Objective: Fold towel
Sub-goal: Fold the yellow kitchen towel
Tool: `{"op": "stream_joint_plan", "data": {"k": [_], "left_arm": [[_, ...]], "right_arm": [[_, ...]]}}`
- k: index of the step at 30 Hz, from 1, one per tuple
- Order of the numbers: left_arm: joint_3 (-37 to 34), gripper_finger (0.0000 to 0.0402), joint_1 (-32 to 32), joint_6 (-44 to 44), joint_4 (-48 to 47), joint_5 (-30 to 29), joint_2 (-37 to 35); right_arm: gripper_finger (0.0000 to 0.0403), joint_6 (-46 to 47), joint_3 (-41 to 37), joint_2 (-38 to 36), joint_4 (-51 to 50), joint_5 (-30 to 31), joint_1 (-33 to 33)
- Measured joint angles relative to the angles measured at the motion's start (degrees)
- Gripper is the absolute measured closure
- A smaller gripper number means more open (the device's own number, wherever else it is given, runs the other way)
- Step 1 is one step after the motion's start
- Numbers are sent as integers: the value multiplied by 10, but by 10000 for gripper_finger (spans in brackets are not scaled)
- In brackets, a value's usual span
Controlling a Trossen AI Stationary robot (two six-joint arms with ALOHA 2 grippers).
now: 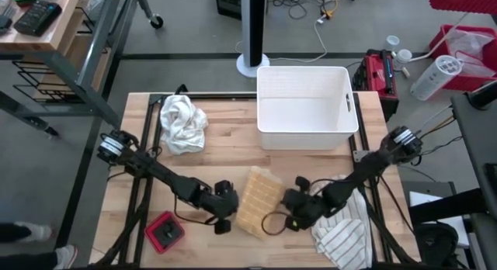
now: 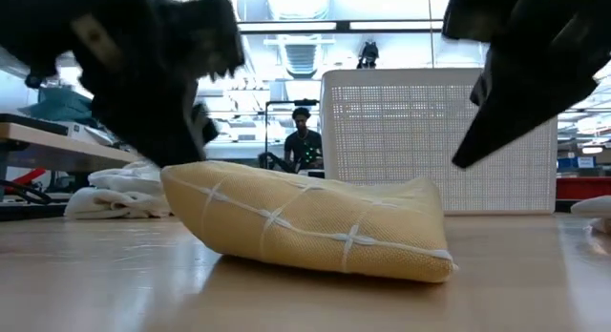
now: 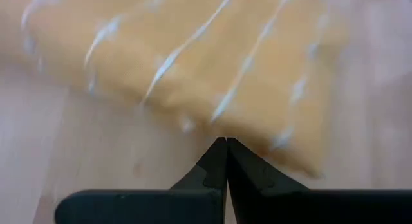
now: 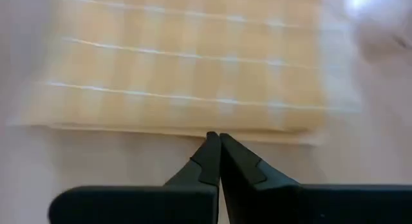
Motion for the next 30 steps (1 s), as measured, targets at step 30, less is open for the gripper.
{"op": "stream_joint_plan", "data": {"k": [30], "left_arm": [[36,402,17,63,77,50,64]], "right_arm": [[403,-65,-1,42,-50,8,-81]]}}
